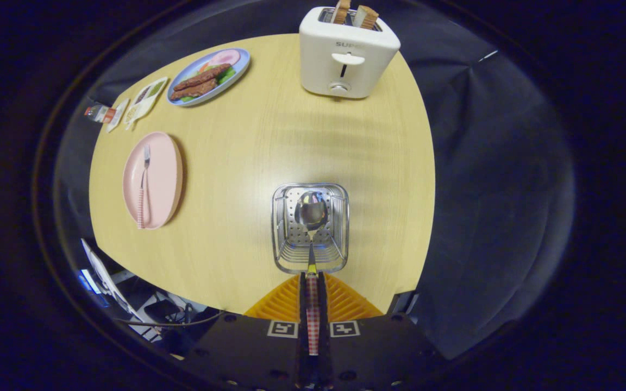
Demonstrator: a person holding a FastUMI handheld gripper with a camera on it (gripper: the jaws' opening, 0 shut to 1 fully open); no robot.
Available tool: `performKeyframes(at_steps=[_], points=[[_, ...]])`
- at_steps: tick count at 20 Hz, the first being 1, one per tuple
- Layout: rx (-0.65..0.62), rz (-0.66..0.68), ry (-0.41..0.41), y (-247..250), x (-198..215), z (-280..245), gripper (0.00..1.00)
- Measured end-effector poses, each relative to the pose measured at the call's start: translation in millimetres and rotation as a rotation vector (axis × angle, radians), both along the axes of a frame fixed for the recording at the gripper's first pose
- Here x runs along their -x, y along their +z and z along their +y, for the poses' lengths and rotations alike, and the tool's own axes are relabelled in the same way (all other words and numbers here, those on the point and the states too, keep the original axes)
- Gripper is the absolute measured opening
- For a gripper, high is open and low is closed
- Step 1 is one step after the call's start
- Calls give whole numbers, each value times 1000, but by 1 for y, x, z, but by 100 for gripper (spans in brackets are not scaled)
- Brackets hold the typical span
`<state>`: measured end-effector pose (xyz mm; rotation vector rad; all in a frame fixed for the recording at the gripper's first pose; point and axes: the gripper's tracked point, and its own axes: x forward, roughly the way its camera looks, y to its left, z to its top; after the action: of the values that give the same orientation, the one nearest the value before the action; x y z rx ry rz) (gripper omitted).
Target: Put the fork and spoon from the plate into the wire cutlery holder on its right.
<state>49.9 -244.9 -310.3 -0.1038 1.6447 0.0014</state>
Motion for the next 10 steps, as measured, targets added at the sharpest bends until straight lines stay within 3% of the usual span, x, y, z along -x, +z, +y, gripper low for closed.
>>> performKeyframes(at_steps=[6, 10], points=[[5, 88, -6, -15, -3, 4, 9], [28, 57, -7, -16, -13, 1, 10]])
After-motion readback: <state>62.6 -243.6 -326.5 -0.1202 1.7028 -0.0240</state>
